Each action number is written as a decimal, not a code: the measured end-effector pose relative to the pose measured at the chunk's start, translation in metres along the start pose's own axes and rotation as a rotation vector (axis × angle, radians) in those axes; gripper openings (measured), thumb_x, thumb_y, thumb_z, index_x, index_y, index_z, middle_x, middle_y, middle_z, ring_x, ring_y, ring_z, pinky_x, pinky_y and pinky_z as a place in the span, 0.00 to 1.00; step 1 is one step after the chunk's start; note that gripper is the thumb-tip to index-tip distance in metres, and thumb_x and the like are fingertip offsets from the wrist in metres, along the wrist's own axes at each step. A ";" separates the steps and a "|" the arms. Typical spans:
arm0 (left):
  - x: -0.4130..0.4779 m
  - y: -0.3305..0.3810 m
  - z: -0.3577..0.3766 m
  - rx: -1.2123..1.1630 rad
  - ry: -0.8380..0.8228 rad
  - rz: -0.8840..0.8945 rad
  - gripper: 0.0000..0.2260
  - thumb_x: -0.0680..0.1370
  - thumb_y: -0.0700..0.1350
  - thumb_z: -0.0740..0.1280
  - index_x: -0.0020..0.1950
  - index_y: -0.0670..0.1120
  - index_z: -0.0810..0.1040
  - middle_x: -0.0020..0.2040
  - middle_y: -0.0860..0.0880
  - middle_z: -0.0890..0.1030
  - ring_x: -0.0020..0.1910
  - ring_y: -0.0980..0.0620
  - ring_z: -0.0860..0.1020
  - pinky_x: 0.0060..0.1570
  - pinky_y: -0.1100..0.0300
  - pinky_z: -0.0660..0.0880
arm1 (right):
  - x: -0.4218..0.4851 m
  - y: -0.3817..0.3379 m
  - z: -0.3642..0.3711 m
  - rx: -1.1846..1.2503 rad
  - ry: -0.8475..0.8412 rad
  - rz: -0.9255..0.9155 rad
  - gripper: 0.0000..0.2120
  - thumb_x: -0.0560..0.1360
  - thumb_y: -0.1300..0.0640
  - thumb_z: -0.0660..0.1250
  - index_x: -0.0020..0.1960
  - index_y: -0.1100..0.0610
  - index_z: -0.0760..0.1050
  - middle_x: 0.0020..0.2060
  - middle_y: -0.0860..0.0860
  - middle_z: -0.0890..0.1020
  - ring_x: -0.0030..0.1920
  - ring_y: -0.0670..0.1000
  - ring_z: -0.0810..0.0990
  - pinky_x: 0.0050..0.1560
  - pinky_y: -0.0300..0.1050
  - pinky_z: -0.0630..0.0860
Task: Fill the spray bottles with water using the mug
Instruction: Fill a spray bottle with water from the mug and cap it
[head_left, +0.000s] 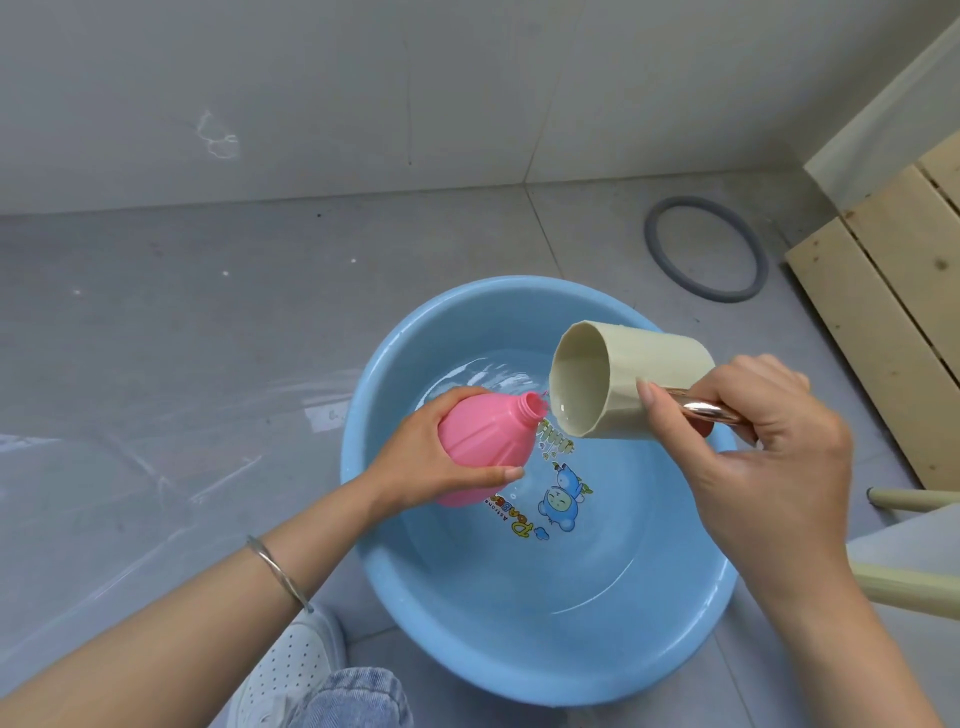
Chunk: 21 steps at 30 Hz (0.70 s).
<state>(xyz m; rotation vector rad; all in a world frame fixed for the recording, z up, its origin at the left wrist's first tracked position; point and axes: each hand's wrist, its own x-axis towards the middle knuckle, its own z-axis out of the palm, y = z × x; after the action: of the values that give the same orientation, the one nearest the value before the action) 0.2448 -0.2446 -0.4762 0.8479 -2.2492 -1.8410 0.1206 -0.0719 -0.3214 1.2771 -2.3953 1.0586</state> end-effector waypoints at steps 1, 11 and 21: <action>0.000 0.000 0.000 -0.001 -0.001 -0.001 0.37 0.54 0.66 0.79 0.61 0.63 0.73 0.57 0.61 0.79 0.54 0.59 0.79 0.54 0.58 0.79 | 0.001 0.000 0.000 -0.015 0.002 -0.017 0.17 0.71 0.56 0.72 0.29 0.55 0.67 0.27 0.39 0.65 0.33 0.40 0.65 0.41 0.33 0.62; -0.001 0.000 -0.001 0.000 0.005 -0.004 0.38 0.54 0.67 0.79 0.62 0.63 0.73 0.57 0.62 0.78 0.56 0.60 0.78 0.56 0.56 0.79 | 0.004 -0.007 -0.002 -0.139 0.022 -0.160 0.18 0.72 0.57 0.71 0.28 0.57 0.66 0.26 0.49 0.64 0.33 0.48 0.59 0.42 0.43 0.59; -0.001 0.001 0.000 0.000 0.005 -0.002 0.37 0.54 0.67 0.78 0.60 0.64 0.73 0.56 0.63 0.78 0.54 0.61 0.78 0.54 0.59 0.78 | 0.006 -0.011 0.000 -0.206 0.049 -0.321 0.18 0.75 0.56 0.69 0.28 0.59 0.69 0.29 0.46 0.62 0.35 0.48 0.58 0.45 0.43 0.60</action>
<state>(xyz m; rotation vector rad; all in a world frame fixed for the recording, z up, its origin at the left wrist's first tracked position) 0.2451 -0.2442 -0.4753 0.8541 -2.2455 -1.8376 0.1254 -0.0795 -0.3126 1.4750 -2.1049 0.7225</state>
